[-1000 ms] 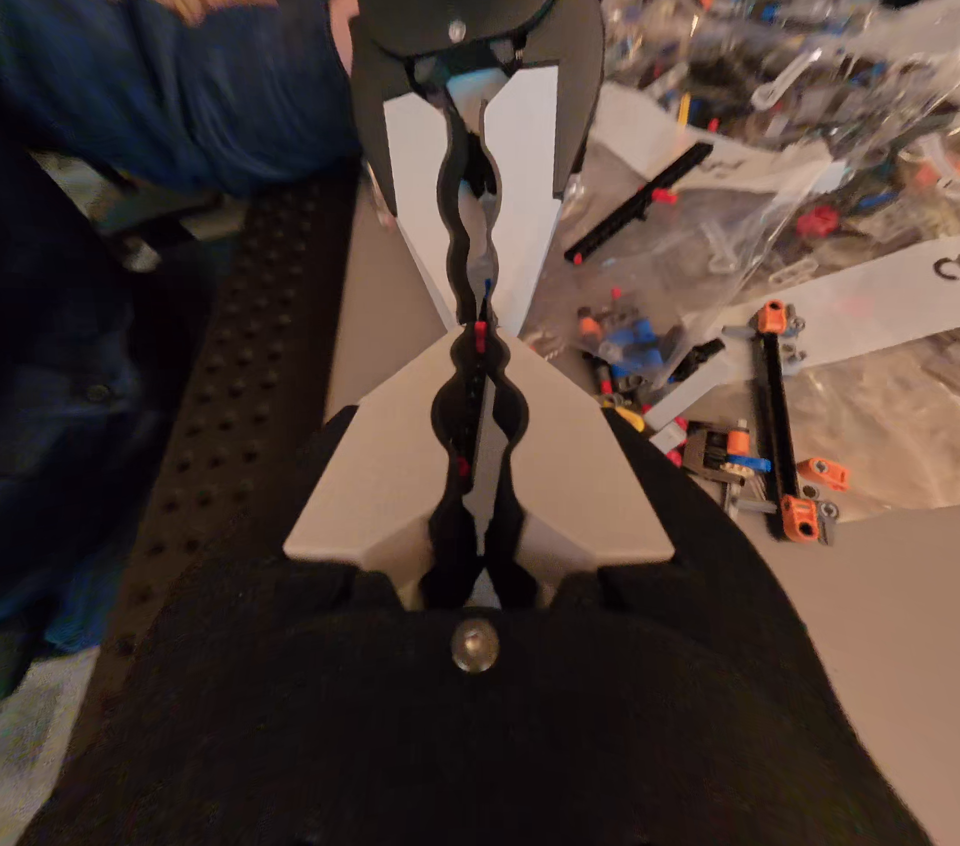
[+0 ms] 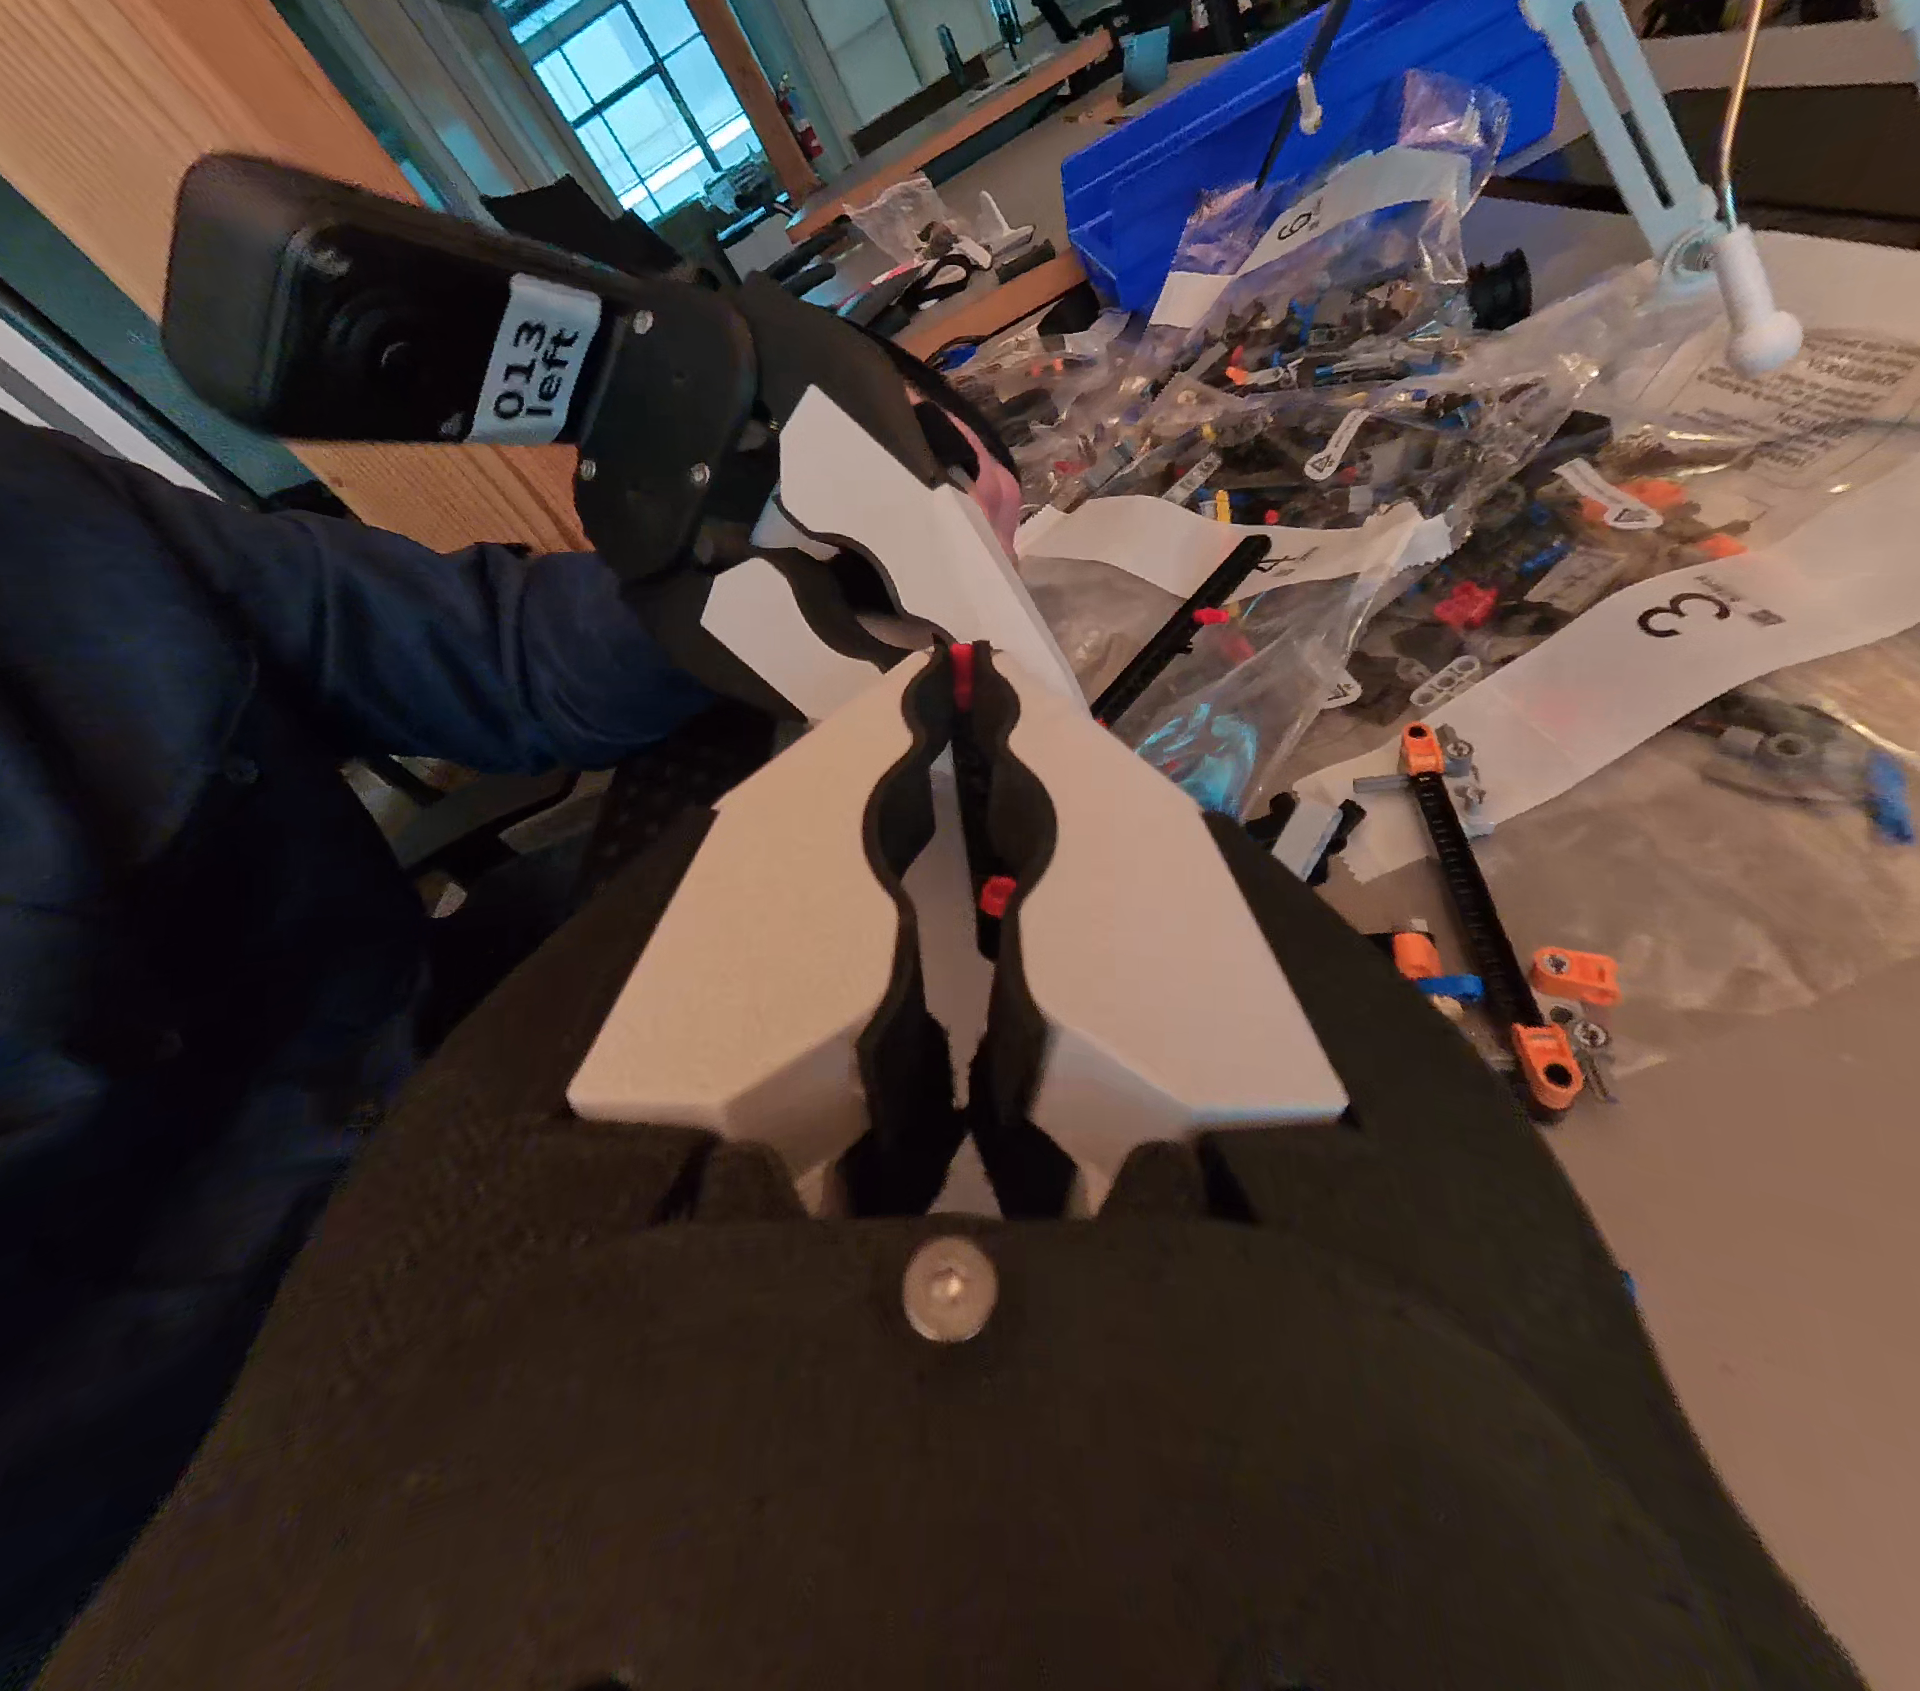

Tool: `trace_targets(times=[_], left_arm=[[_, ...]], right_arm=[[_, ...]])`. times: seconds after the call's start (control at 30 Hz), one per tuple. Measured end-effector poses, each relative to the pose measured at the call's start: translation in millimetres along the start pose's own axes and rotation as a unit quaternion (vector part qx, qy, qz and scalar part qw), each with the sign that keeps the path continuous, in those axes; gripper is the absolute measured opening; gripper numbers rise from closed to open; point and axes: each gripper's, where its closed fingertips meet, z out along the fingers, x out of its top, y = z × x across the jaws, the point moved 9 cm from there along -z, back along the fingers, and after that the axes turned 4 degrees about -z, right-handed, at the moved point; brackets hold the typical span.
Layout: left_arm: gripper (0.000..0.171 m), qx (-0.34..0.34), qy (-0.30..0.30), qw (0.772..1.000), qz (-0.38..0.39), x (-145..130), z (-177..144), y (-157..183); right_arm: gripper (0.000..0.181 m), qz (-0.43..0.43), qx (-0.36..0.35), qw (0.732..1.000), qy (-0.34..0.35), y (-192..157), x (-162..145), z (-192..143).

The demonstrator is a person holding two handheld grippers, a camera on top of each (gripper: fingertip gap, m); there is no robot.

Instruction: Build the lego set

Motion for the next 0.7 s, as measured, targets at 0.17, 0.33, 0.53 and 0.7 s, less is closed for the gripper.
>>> trace_targets(times=[0.17, 0.33, 0.53, 0.7], left_arm=[[0.003, -0.056, 0.031, 0.996, -0.061, -1.6, -0.1, -2.9], [0.004, -0.149, 0.080, 0.974, -0.152, -5.2, -2.1, -8.3], [0.006, -0.119, 0.078, 0.983, -0.116, -4.8, -3.3, -8.2], [0.021, -0.063, 0.057, 0.996, -0.037, -2.8, -1.7, -2.1]], right_arm=[[0.000, -0.048, -0.023, 0.999, -0.008, -6.3, 3.2, 0.3], [0.001, -0.055, -0.021, 0.998, 0.001, -9.3, 4.8, 1.7], [0.001, -0.026, -0.007, 1.000, 0.009, -5.8, 4.1, 2.3], [0.000, 0.007, 0.005, 1.000, 0.017, -0.5, 2.7, -0.7]])
